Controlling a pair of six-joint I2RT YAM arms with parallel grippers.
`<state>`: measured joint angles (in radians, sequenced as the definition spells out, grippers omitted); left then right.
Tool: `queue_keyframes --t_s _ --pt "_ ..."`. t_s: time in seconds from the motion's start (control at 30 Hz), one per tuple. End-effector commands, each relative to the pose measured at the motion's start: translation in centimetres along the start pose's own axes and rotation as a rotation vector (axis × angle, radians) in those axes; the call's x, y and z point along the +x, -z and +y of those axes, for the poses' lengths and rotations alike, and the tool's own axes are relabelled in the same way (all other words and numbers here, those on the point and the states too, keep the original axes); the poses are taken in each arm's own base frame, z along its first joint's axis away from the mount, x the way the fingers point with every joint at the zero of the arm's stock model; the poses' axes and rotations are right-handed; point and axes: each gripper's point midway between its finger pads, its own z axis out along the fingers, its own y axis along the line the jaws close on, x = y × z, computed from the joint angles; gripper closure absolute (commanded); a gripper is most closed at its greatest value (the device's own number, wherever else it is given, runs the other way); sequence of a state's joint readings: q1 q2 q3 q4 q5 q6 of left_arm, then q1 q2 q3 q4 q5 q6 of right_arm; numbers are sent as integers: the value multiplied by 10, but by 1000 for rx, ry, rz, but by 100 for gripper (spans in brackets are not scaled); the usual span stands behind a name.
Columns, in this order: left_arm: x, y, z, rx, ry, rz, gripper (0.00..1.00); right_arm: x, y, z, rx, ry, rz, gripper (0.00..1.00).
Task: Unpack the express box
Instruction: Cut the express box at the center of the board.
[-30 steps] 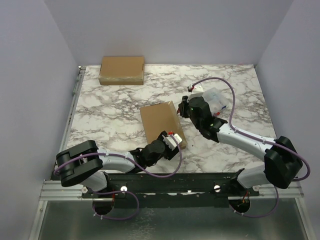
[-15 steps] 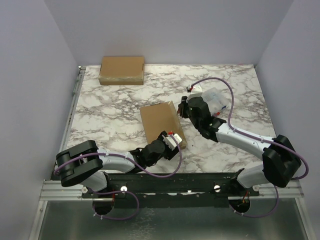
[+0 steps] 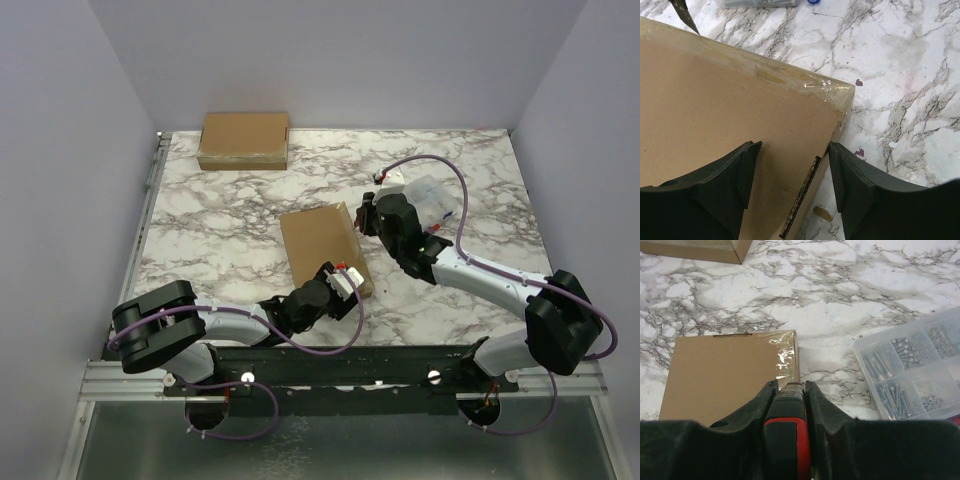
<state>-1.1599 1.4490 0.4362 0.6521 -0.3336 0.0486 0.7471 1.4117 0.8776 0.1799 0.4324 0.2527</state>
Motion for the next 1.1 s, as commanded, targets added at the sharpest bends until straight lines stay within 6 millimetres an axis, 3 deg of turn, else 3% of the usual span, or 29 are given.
queue_keyframes --t_s 0.0,0.3,0.57,1.07 --pt "23 4 0 5 4 64 35 -1 0 5 -18 -8 -18 100" --pt "23 3 0 6 3 67 35 4 -1 7 -31 -13 -8 100" --pt "24 3 -1 9 2 70 35 -16 9 5 -36 -7 -57 100" --pt "24 4 -1 9 6 68 36 10 -2 7 -35 -4 3 100"
